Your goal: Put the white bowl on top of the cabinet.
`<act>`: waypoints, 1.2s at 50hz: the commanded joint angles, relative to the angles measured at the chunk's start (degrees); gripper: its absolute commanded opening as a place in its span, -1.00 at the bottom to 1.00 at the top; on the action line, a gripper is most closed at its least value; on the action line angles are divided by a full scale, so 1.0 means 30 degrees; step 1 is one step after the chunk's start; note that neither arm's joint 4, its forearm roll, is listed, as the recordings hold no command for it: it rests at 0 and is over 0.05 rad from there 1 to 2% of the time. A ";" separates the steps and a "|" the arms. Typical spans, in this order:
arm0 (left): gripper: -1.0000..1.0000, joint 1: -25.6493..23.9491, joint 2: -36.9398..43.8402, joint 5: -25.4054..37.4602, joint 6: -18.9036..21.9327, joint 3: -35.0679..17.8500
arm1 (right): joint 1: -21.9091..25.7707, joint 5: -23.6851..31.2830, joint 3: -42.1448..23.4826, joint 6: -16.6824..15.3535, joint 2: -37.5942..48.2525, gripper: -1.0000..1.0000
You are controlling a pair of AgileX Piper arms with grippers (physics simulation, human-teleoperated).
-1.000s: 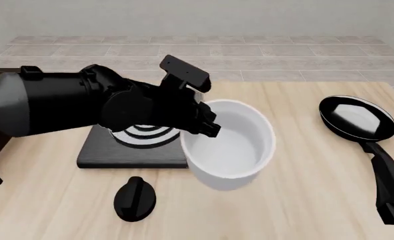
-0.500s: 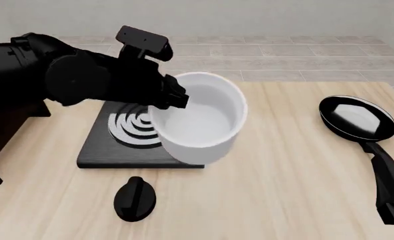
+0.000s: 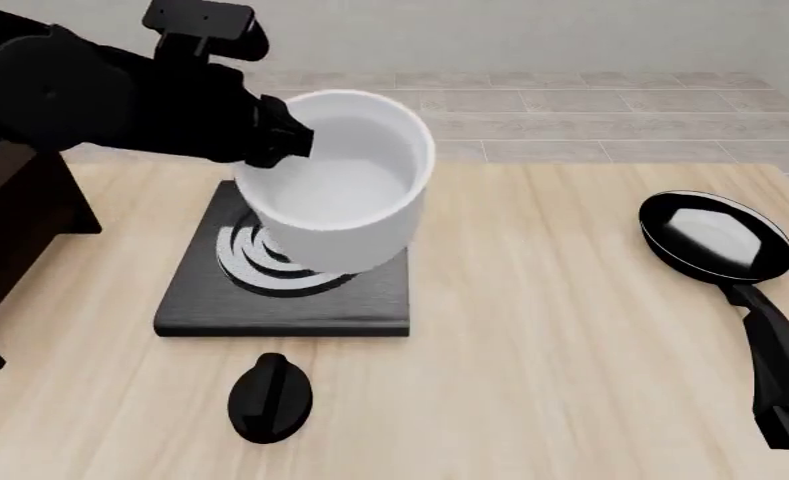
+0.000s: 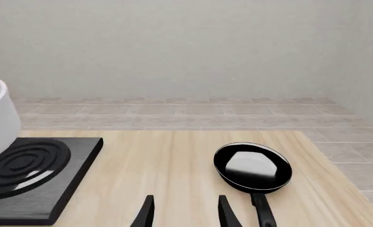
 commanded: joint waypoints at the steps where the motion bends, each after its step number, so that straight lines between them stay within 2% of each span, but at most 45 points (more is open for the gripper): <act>1: -1.00 0.1428 -0.0361 0.0319 0.0050 -0.0538 | 0.0001 -0.0001 0.0000 -0.0004 -0.0002 1.00; 11: -1.00 0.3258 -0.0037 0.0473 0.0649 -0.1299 | 0.0002 -0.0002 0.0000 -0.0002 -0.0003 1.00; 35: -1.00 0.6242 0.0930 0.0489 0.0511 -0.2940 | 0.0006 0.0001 0.0000 0.0000 0.0003 1.00; 60: -1.00 1.0266 0.2208 -0.0187 0.1375 -0.3612 | -0.0002 0.0000 0.0000 0.0002 -0.0001 1.00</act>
